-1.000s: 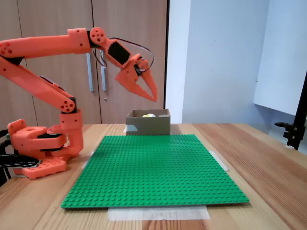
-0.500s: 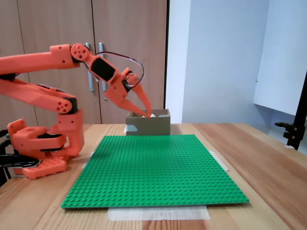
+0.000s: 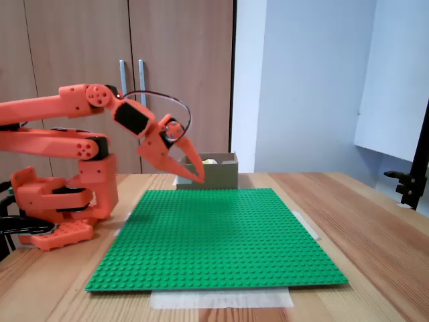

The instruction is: Pick the ball and put it in the box.

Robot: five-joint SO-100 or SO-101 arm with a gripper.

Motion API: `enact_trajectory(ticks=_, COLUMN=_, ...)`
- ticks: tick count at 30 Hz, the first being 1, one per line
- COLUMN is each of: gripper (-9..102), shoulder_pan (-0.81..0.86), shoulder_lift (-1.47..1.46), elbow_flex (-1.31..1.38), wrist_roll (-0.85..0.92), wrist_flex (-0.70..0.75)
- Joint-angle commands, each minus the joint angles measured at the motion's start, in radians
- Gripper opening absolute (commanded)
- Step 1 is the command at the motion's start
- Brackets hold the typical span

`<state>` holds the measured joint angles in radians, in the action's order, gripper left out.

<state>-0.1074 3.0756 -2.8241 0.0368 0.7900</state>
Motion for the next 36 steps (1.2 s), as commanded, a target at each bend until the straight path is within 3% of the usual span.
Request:
enact_trajectory(ticks=1, gripper=-1, shoulder_pan=0.029, shoulder_lift=0.032, elbow_flex=-0.015, wrist_roll=0.005, wrist_flex=-0.011)
enact_trajectory(ticks=36, gripper=-1, shoulder_pan=0.063, shoulder_lift=0.115, elbow_flex=-0.290, wrist_roll=-0.038, wrist_flex=-0.084)
